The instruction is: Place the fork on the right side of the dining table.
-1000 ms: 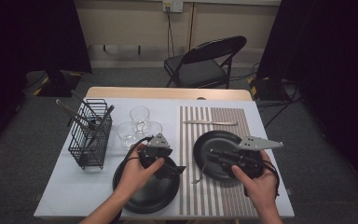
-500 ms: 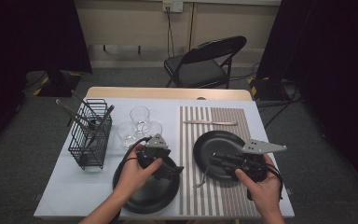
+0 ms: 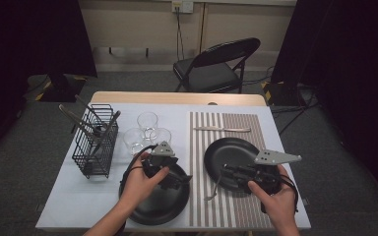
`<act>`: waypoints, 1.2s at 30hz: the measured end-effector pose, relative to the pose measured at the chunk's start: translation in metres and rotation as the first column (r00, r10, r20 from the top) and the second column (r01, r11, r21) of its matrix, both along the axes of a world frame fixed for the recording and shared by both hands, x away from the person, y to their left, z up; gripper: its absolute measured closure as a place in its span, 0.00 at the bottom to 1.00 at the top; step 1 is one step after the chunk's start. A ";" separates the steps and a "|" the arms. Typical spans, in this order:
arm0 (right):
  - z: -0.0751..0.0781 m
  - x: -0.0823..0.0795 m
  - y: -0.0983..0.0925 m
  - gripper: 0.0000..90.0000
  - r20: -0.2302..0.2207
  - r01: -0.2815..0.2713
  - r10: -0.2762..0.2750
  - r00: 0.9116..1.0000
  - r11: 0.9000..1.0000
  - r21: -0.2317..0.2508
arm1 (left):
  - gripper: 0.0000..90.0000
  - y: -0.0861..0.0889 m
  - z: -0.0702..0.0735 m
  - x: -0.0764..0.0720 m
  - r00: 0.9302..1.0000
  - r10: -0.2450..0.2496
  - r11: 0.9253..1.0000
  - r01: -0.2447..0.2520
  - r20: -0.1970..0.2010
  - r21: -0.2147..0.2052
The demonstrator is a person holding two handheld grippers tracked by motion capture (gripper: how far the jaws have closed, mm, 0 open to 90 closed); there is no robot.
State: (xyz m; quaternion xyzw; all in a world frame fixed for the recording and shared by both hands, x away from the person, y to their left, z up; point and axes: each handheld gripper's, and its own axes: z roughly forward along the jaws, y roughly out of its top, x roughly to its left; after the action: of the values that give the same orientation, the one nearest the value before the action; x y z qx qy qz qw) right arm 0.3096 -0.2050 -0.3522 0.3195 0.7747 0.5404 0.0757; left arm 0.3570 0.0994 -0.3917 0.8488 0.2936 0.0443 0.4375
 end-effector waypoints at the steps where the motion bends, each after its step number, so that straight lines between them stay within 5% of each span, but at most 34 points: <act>1: -0.001 0.000 0.000 0.87 0.000 -0.001 0.001 1.000 1.000 -0.001 | 0.20 0.000 -0.001 0.000 1.000 -0.003 1.000 0.003 -0.004 -0.005; 36: -0.005 -0.005 -0.015 0.85 -0.001 0.013 -0.013 1.000 1.000 0.004 | 0.20 0.000 -0.004 0.000 1.000 -0.003 1.000 0.003 -0.014 -0.002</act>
State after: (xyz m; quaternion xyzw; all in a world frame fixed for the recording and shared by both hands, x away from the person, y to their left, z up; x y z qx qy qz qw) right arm 0.3046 -0.2196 -0.3577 0.3248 0.7715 0.5414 0.0783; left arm 0.3574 0.0992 -0.3956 0.8490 0.2954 0.0374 0.4366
